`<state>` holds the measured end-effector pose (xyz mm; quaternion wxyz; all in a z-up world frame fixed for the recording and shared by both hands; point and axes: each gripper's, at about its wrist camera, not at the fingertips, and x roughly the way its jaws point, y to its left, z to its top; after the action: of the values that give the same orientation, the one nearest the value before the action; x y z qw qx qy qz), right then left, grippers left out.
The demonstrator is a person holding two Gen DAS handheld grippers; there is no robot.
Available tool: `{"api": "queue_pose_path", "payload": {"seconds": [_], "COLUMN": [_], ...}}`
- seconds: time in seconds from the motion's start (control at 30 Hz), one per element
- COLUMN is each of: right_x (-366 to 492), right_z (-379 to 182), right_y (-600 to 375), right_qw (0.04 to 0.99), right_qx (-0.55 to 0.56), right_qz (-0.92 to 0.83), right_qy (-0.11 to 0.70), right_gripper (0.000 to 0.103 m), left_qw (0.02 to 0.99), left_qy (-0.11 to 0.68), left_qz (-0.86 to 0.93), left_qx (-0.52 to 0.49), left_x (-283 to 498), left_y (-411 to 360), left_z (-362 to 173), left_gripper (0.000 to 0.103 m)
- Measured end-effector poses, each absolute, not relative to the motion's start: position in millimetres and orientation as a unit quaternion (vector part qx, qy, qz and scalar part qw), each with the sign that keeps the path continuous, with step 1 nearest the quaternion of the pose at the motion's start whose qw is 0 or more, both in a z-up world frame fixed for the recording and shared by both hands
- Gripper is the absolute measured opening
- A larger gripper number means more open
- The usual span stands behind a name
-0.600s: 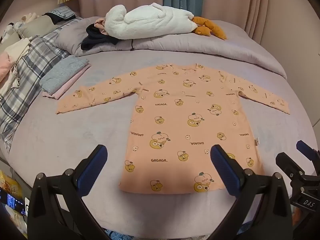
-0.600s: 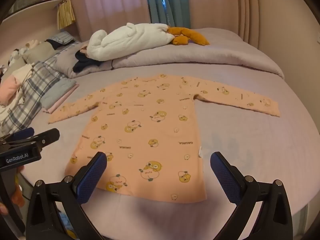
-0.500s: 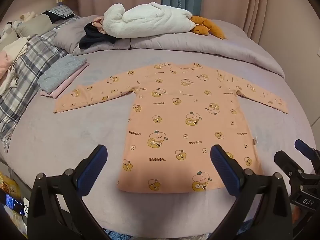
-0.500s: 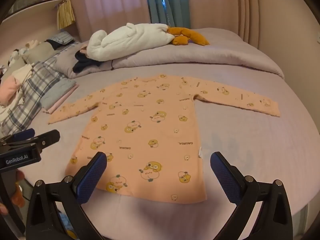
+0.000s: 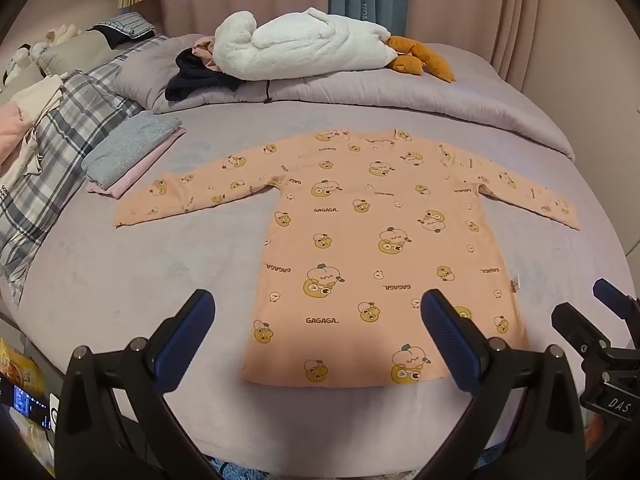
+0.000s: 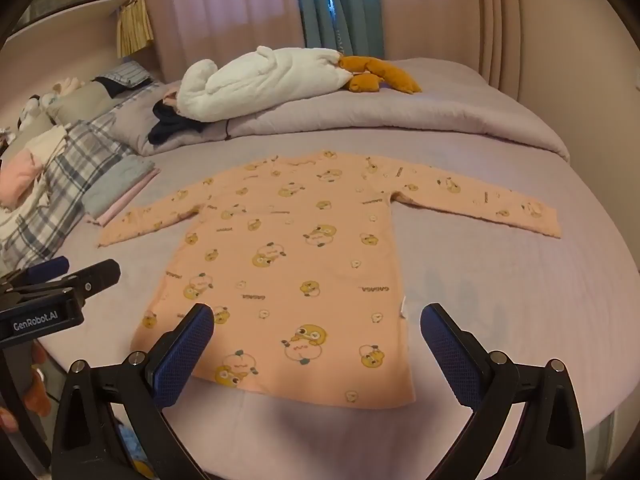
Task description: Fold small clothes
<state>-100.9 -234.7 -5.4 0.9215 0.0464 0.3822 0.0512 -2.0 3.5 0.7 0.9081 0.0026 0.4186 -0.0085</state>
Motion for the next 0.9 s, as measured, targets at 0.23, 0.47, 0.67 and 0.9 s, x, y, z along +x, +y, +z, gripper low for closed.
{"api": "queue_pose_path", "payload": {"seconds": [0.23,0.47,0.67,0.9], "right_x": [-100.6,-102.7,-102.5,-102.5], "right_z": [-5.5,-4.0,-3.8,-3.9], "right_y": [-234.1,-229.3,-229.8,-229.4], "right_qw": [0.922,0.922,0.922,0.922], "right_qx": [0.046,0.044,0.044,0.045], "right_qz": [0.051,0.052,0.052,0.052], "right_qy": [0.382,0.381,0.381,0.382], "right_gripper": [0.102,0.102,0.102,0.102], "left_qw": [0.909,0.91,0.91,0.909], "left_qy": [0.417,0.415,0.415,0.416], "left_qz": [-0.007,-0.008,-0.008,-0.008], "left_qx": [0.006,0.007,0.007,0.008], "left_x": [-1.9,-1.6,-1.7,-2.6], "left_y": [2.2,2.7,2.7,4.1], "left_z": [2.6,3.2,3.0,3.1], "left_gripper": [0.103,0.103,0.103,0.103]}}
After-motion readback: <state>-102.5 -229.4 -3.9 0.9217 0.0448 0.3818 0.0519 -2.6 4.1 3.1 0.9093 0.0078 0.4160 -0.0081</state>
